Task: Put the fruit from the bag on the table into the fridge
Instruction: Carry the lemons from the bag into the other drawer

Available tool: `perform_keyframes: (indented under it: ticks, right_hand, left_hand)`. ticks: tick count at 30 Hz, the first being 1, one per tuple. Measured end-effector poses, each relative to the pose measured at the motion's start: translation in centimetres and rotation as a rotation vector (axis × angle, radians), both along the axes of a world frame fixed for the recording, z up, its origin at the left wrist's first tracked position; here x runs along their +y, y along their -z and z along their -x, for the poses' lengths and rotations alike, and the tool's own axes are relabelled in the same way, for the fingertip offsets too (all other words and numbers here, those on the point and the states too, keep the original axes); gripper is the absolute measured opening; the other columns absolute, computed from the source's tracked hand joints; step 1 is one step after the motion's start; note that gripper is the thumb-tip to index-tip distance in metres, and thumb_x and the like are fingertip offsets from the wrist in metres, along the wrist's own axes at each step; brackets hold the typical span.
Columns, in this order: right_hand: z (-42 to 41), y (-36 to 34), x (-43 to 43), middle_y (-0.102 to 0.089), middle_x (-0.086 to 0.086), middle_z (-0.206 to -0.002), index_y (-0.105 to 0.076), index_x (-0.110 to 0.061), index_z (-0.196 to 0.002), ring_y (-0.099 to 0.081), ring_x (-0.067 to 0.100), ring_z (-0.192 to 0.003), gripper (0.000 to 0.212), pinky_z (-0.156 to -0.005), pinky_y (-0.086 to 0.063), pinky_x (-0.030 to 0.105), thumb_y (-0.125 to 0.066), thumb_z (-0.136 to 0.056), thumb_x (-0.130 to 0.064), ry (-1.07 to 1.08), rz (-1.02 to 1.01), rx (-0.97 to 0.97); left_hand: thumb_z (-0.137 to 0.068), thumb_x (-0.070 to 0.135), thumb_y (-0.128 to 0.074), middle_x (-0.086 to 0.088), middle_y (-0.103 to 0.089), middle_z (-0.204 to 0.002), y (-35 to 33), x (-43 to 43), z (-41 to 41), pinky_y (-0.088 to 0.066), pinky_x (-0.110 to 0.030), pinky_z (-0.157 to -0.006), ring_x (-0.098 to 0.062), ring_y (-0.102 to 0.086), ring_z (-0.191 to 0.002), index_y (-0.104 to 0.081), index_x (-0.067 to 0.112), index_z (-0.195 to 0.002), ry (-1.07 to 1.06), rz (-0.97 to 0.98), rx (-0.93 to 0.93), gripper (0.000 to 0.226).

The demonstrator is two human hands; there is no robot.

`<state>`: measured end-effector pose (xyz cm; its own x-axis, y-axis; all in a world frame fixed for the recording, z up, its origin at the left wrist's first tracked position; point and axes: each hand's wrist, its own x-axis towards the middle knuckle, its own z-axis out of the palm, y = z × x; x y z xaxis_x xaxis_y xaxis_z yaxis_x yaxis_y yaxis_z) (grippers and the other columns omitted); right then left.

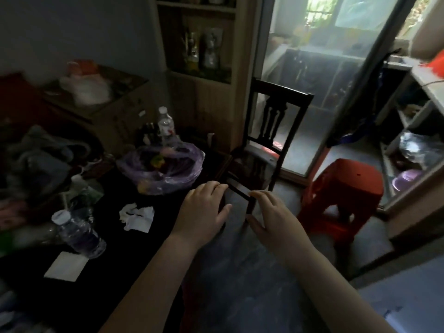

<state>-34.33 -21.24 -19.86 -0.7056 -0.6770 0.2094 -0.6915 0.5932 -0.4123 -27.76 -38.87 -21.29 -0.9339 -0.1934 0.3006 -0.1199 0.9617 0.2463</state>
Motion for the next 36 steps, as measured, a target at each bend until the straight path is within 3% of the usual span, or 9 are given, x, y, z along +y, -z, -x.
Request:
perform_keyframes:
  ticks: [3, 8, 12, 25, 36]
  right_hand:
    - [2.3, 1.4, -2.2, -0.043, -0.004, -0.14, -0.04, -0.019, -0.139, -0.039, 0.014, -0.129, 0.052, -0.095, -0.028, 0.015, -0.055, -0.092, -0.034, -0.079, 0.014, -0.045]
    - [4.5, 4.0, -6.2, -0.047, -0.001, -0.137, -0.043, -0.017, -0.137, -0.043, 0.017, -0.126, 0.051, -0.096, -0.039, 0.024, -0.058, -0.09, -0.031, -0.185, 0.008, -0.086]
    - [6.6, 5.6, -10.3, -0.048, -0.002, -0.135, -0.045, -0.017, -0.136, -0.045, 0.016, -0.125, 0.049, -0.094, -0.035, 0.02, -0.057, -0.09, -0.029, -0.232, 0.007, -0.098]
    - [15.6, 11.2, -27.3, -0.05, 0.001, -0.136, -0.044, -0.015, -0.137, -0.046, 0.02, -0.125, 0.051, -0.094, -0.039, 0.026, -0.059, -0.09, -0.027, -0.37, -0.163, -0.158]
    - [22.6, 15.9, -36.5, -0.039, 0.007, -0.146, -0.038, -0.011, -0.141, -0.041, 0.026, -0.131, 0.05, -0.102, -0.04, 0.038, -0.048, -0.094, -0.021, -0.474, -0.351, -0.234]
  left_hand:
    - [-0.092, 0.04, -0.051, 0.0, -0.051, -0.128, 0.9, -1.6, 0.5, -0.039, -0.036, -0.098, -0.019, -0.047, -0.12, -0.048, 0.017, -0.132, -0.116, -0.033, -0.022, 0.046]
    - [-0.092, 0.039, -0.05, -0.002, -0.05, -0.132, 2.7, -5.3, 0.8, -0.04, -0.036, -0.099, -0.02, -0.046, -0.122, -0.046, 0.015, -0.134, -0.253, -0.038, -0.058, 0.048]
    - [-0.093, 0.039, -0.049, -0.003, -0.049, -0.133, 4.1, -9.3, 1.8, -0.041, -0.037, -0.099, -0.021, -0.046, -0.123, -0.045, 0.014, -0.134, -0.325, -0.053, -0.092, 0.048]
    - [-0.095, 0.037, -0.048, -0.004, -0.042, -0.14, 11.3, -25.4, 7.6, -0.04, -0.037, -0.1, -0.023, -0.041, -0.127, -0.037, 0.015, -0.141, -0.428, -0.226, -0.277, 0.053]
    - [-0.099, 0.036, -0.038, 0.001, -0.044, -0.137, 15.6, -30.3, 14.8, -0.04, -0.037, -0.096, -0.021, -0.042, -0.125, -0.042, 0.017, -0.138, -0.438, -0.34, -0.386, 0.044]
